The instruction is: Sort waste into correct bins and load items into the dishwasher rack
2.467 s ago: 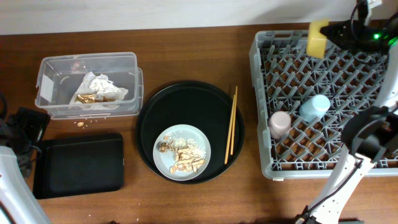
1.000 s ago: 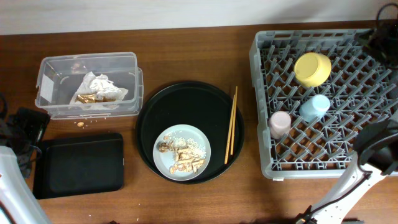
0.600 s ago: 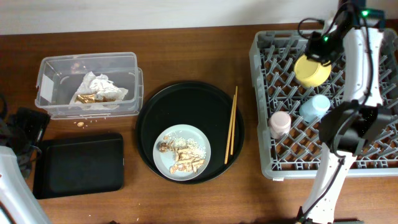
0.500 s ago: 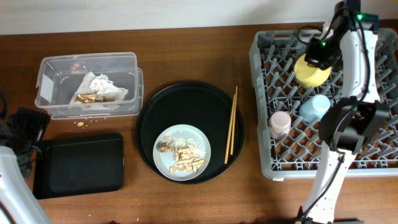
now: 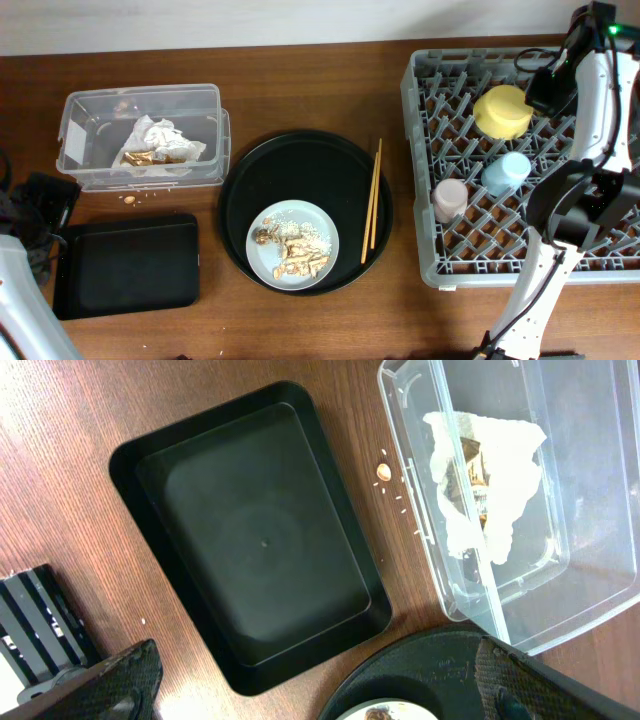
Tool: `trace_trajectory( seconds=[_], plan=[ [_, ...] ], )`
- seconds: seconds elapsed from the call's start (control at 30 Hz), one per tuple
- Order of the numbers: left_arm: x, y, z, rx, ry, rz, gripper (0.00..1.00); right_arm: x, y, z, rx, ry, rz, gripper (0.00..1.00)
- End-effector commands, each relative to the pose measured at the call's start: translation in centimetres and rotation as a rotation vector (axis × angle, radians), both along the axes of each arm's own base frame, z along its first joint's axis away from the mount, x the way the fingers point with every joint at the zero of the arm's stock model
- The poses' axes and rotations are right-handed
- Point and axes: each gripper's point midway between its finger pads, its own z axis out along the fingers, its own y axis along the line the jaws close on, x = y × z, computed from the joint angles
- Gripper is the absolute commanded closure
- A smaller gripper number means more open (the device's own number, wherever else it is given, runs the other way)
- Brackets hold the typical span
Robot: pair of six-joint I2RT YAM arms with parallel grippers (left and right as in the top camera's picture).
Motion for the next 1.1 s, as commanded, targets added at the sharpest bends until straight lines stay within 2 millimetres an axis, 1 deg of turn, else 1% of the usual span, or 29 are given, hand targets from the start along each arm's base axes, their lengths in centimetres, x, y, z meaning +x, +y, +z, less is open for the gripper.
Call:
trace_trajectory(
  seconds=[0.0,0.03,0.07,0.13,0.17,0.2,0.23,0.27,0.3,0.33,0.37,0.4,0.43,0.47,0.5,0.6,0.63,0.67,0.7,0.77,0.87,0.93,1.0,1.07],
  plan=[
    [0.0,0.3,0.2,0.014,0.0,-0.007,0.01,0.4,0.6,6.2,-0.019,-0.134,-0.003,0.96],
    [0.0,0.3,0.2,0.014,0.0,-0.007,0.01,0.4,1.3,8.2,0.002,-0.183,0.008,0.96],
    [0.0,0.3,0.2,0.014,0.0,-0.007,0.01,0.3,2.8,11.2,0.057,-0.261,0.034,0.96],
    [0.0,0.3,0.2,0.014,0.0,-0.007,0.01,-0.4,5.3,15.2,0.151,-0.36,0.082,0.95],
    [0.0,0.3,0.2,0.014,0.0,-0.007,0.01,-0.9,6.6,16.7,0.195,-0.392,0.107,0.92],
    [0.0,0.3,0.2,0.014,0.0,-0.007,0.01,-2.1,8.9,19.0,0.26,-0.431,0.155,0.88],
    [0.0,0.3,0.2,0.014,0.0,-0.007,0.01,-3.0,10.9,21.0,0.287,-0.472,0.219,0.78],
    [0.0,0.3,0.2,0.014,0.0,-0.007,0.01,-3.8,12.9,22.8,0.29,-0.505,0.281,0.66],
    [0.0,0.3,0.2,0.014,0.0,-0.007,0.01,-4.3,14.6,23.9,0.289,-0.526,0.321,0.52],
    [0.0,0.3,0.2,0.014,0.0,-0.008,0.01,-4.8,16.1,24.9,0.286,-0.543,0.355,0.42],
    [0.0,0.3,0.2,0.014,0.001,-0.007,0.01,-5.5,17.8,25.9,0.286,-0.56,0.398,0.16],
    [0.0,0.3,0.2,0.014,0.0,-0.007,0.01,-6.1,19.7,26.7,0.292,-0.575,0.443,0.08],
    [0.0,0.3,0.2,0.014,0.0,-0.007,0.01,-6.6,21.0,27.2,0.297,-0.583,0.474,0.03],
    [0.0,0.3,0.2,0.014,0.0,-0.007,0.01,-7.4,23.0,27.8,0.295,-0.586,0.518,0.01],
    [0.0,0.3,0.2,0.014,0.0,-0.007,0.01,-8.2,24.5,27.8,0.272,-0.57,0.536,0.0],
    [0.0,0.3,0.2,0.014,0.0,-0.008,0.01,-10.1,27.0,26.3,0.196,-0.481,0.546,0.01],
    [0.0,0.3,0.2,0.014,0.0,-0.008,0.01,-11.3,28.7,24.8,0.197,-0.415,0.574,0.01],
    [0.0,0.3,0.2,0.014,0.001,-0.007,0.01,-12.1,30.0,23.6,0.205,-0.365,0.607,0.01],
    [0.0,0.3,0.2,0.014,0.0,-0.007,0.01,-13.1,31.5,21.8,0.211,-0.293,0.648,0.01],
    [0.0,0.3,0.2,0.014,0.0,-0.007,0.01,-14.7,33.6,18.7,0.223,-0.17,0.695,0.01],
    [0.0,0.3,0.2,0.014,0.0,-0.007,0.01,-17.4,36.7,12.7,0.227,0.037,0.733,0.01],
    [0.0,0.3,0.2,0.014,0.001,-0.007,0.01,-18.3,38.4,9.1,0.227,0.105,0.746,0.01],
    [0.0,0.3,0.2,0.014,0.0,-0.007,0.01,-18.8,40.3,6.1,0.254,0.131,0.78,0.01],
    [0.0,0.3,0.2,0.014,0.0,-0.007,0.01,-18.8,41.5,4.0,0.267,0.126,0.803,0.01]
  ],
)
